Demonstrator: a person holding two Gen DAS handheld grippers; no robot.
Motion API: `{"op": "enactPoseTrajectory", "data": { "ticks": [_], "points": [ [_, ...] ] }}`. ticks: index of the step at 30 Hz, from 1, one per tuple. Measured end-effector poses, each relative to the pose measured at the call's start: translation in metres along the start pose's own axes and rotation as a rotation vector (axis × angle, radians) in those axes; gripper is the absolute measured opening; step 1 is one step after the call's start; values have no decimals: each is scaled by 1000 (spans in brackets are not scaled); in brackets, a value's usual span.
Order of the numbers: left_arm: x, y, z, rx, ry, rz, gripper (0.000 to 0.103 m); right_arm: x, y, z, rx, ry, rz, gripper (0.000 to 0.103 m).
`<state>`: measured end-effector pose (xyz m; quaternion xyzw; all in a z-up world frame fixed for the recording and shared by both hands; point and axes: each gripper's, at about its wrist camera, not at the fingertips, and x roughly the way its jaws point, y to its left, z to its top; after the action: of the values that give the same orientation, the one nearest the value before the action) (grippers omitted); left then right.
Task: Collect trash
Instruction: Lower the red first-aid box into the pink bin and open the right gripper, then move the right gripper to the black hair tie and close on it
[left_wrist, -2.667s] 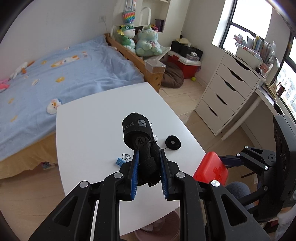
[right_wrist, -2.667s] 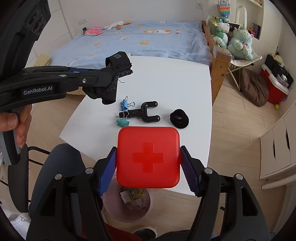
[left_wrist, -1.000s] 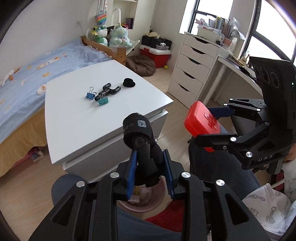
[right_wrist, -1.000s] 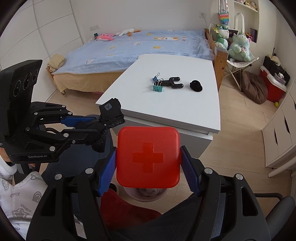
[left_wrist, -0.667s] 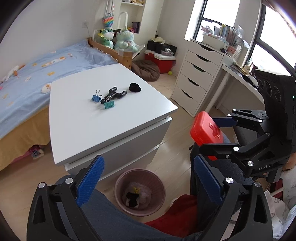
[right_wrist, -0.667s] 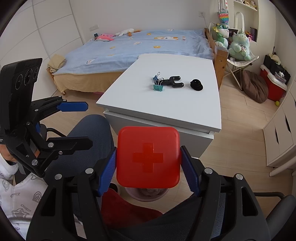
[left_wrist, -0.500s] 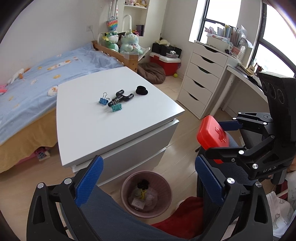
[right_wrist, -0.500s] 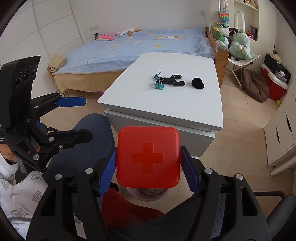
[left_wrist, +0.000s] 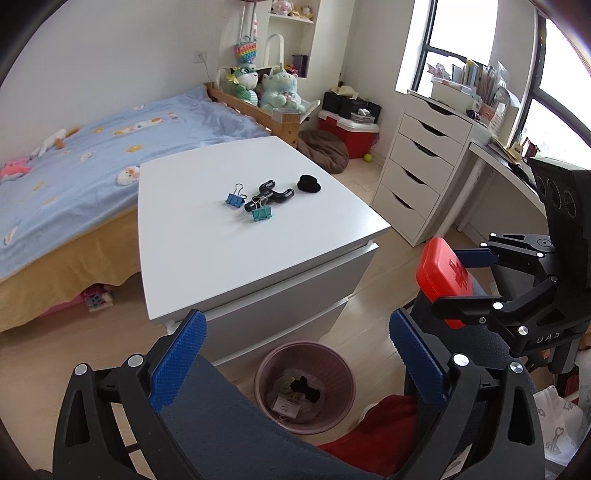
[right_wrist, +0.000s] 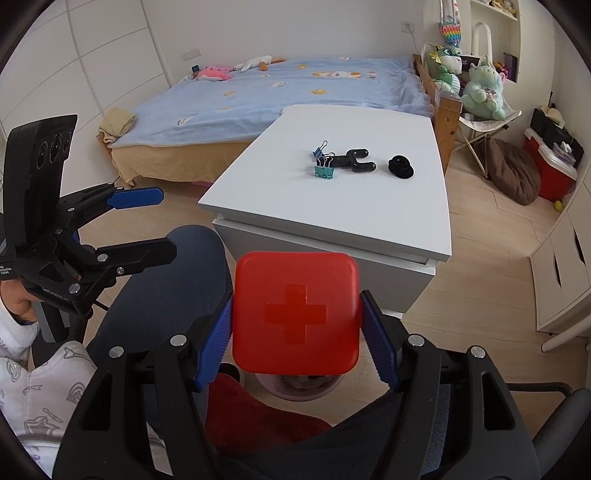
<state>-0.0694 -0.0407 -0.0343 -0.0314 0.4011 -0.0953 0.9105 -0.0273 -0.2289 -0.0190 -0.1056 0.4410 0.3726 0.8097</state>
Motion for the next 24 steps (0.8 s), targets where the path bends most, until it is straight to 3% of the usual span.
{"op": "enactPoseTrajectory", "data": {
  "ticks": [18, 20, 24],
  "points": [
    [-16, 19, -5, -66, -22, 35, 95, 8, 20, 12, -69, 1, 48, 67],
    [-17, 20, -5, -69, -23, 40, 95, 9, 22, 13, -74, -1, 48, 90],
    [-18, 22, -5, -74, -23, 46, 95, 9, 22, 14, -75, -5, 46, 96]
  ]
}}
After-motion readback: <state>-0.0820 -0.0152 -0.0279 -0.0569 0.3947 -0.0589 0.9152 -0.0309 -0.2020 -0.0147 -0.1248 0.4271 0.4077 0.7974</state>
